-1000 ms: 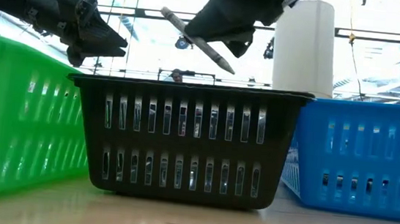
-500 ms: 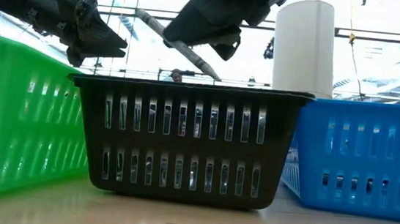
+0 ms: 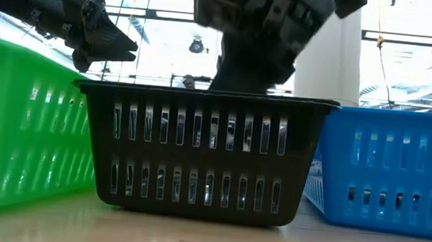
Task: Sort crayons
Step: Put the white crayon into the black bin, then put the pink crayon into the right blue bin
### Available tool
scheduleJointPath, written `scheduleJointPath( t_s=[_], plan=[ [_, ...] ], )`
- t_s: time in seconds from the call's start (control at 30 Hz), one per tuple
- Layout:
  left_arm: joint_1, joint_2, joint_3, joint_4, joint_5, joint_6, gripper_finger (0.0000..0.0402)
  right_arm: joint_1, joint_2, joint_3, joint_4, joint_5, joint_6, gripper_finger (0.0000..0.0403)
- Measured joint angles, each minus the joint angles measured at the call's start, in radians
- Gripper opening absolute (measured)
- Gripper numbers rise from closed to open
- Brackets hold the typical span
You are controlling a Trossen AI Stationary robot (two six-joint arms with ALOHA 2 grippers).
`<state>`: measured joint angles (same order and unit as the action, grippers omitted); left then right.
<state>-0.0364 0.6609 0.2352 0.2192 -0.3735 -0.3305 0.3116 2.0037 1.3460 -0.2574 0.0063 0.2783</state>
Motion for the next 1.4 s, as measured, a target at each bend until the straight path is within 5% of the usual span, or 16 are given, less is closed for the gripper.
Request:
scheduleJointPath(
  t_s=[0.57, 1.4],
  plan=[
    [0.000, 0.000, 0.000, -0.001, 0.000, 0.000, 0.0157, -0.034, 0.041, 0.000, -0.071, -0.042, 0.034, 0.0042],
    [0.000, 0.000, 0.000, -0.001, 0.000, 0.000, 0.0157, -0.052, -0.029, 0.001, -0.114, -0.082, 0.036, 0.0105]
  ],
)
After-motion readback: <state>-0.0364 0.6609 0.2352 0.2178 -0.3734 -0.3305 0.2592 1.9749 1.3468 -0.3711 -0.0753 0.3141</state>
